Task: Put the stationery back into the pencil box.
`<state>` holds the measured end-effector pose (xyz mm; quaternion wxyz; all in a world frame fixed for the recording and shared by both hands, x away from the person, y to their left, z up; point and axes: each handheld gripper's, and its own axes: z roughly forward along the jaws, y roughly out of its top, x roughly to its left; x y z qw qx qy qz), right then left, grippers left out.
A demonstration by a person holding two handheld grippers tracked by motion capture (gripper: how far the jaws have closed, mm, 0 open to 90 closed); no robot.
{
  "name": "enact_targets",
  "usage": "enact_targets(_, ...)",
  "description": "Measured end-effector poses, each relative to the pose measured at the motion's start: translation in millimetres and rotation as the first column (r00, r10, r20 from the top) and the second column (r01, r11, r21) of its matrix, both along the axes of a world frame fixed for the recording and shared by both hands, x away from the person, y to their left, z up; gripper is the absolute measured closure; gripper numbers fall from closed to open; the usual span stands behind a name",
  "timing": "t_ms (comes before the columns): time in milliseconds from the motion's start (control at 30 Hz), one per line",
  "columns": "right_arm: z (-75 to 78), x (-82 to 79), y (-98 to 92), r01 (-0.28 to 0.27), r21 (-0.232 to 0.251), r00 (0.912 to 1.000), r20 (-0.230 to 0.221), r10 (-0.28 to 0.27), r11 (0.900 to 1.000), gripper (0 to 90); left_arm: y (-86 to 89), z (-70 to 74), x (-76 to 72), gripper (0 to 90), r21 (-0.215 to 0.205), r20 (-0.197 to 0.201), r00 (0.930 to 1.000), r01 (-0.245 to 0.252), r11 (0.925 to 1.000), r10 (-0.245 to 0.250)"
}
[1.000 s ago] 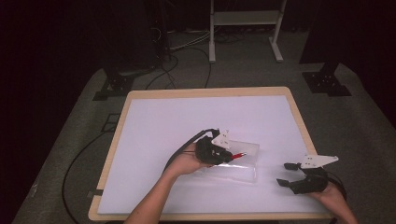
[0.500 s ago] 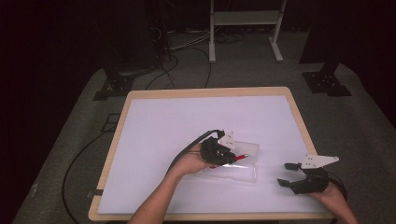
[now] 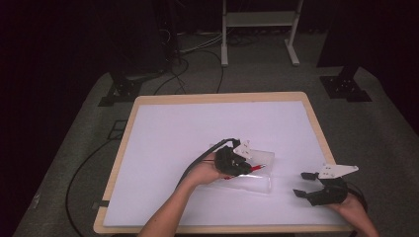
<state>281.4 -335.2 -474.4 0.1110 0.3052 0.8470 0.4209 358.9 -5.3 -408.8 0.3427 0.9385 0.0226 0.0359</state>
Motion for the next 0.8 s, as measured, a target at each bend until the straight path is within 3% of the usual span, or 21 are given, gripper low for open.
enact_targets(800,0.1,-0.4,0.0,-0.003,-0.002,1.0,0.004,0.003,1.0,25.8,-4.9,-24.9,4.1,79.6,0.038,-0.042,0.9991,-0.003,0.9993,0.004)
